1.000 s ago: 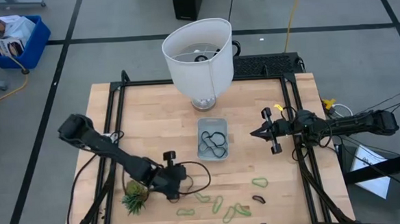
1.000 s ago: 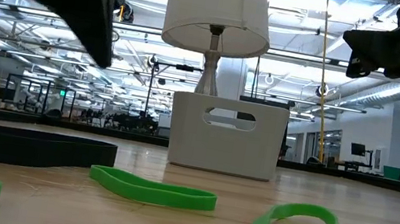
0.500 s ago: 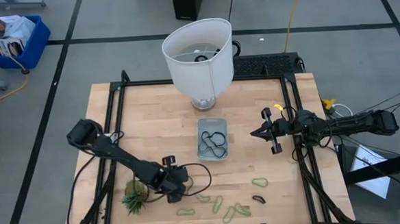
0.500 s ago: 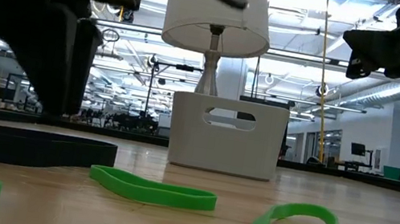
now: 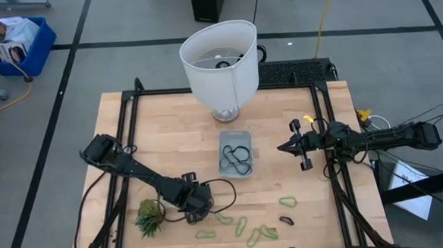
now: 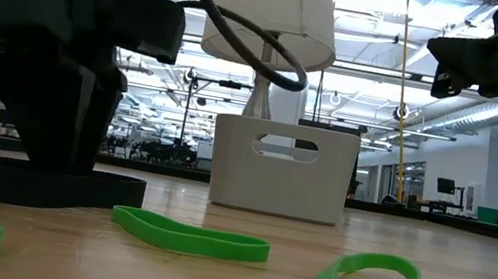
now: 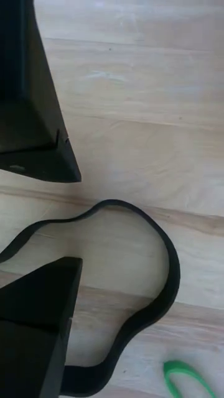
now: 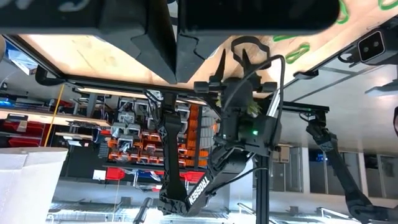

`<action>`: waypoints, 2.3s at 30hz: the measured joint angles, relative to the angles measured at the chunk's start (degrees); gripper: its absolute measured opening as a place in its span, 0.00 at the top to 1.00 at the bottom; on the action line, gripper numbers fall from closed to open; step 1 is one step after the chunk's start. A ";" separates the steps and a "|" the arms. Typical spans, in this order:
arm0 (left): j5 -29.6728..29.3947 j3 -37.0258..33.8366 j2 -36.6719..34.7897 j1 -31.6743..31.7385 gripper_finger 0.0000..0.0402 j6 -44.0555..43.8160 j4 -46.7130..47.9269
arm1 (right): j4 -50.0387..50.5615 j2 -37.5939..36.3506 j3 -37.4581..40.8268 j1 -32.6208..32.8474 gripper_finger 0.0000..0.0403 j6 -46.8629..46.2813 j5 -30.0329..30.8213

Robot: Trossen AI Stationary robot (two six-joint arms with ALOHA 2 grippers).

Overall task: Pick and place rubber bands into bin
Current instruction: Put the black rubber band into the gray bin

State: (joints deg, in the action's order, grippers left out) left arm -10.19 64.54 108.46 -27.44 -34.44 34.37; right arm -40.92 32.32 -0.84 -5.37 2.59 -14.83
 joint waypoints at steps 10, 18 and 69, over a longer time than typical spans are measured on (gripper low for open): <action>2.98 -0.09 0.68 0.41 0.73 2.64 -0.44 | 0.00 -0.01 0.00 0.00 1.00 0.02 0.00; 1.78 -0.18 -0.21 -0.47 0.96 8.97 -0.93 | 0.00 0.00 0.02 0.00 1.00 0.02 0.00; 7.20 -44.83 -61.02 8.24 0.99 42.79 -58.39 | 0.02 0.02 0.00 0.00 1.00 0.20 0.18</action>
State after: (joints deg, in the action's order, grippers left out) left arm -2.99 19.70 47.44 -19.20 8.35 -24.02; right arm -40.91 32.34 -0.84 -5.37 2.79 -14.65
